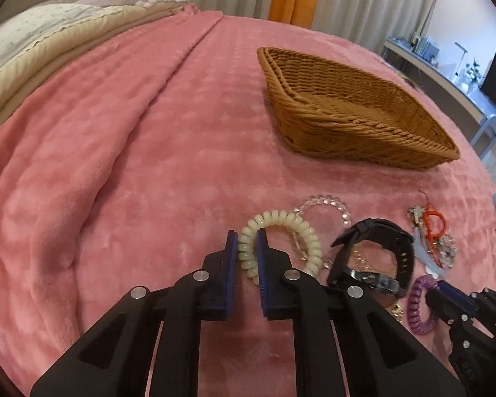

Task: Organize jewelry
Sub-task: 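Grasp the cream coiled bracelet with the left tool while the right tool grasps the purple coiled bracelet, then carry both coiled bracelets into the wicker basket and open both tools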

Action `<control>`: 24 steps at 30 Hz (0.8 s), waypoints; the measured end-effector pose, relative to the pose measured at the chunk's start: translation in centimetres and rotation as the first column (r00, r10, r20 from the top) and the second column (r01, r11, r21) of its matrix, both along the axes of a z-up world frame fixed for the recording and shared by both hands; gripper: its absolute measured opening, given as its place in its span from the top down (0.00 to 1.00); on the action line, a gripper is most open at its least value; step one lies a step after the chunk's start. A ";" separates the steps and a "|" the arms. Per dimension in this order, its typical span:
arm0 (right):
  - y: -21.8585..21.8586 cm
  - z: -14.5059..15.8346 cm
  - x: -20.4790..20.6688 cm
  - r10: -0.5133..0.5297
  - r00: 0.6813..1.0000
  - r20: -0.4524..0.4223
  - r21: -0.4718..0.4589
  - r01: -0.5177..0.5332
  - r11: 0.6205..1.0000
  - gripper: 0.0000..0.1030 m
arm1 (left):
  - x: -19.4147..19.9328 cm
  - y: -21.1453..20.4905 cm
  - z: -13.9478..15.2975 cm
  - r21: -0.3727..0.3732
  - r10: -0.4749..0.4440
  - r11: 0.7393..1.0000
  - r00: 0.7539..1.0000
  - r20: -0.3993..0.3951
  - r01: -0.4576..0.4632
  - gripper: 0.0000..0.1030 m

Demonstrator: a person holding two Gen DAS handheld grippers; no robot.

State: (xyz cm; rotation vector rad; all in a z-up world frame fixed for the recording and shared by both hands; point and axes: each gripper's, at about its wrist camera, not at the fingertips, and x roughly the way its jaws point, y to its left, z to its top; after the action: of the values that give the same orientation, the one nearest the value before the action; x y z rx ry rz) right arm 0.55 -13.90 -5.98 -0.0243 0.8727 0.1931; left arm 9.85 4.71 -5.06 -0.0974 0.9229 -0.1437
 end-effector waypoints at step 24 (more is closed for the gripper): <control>-6.3 12.7 7.9 -0.096 0.956 0.277 0.065 0.081 0.995 0.92 | 1.5 -7.3 14.0 -0.110 -0.065 0.988 0.932 0.356 0.111 0.91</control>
State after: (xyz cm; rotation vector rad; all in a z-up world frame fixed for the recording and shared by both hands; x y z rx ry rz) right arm 8.43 -20.18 6.69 0.0363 0.5844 0.1246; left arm 11.37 -2.63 8.90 -0.1441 0.5590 -0.2950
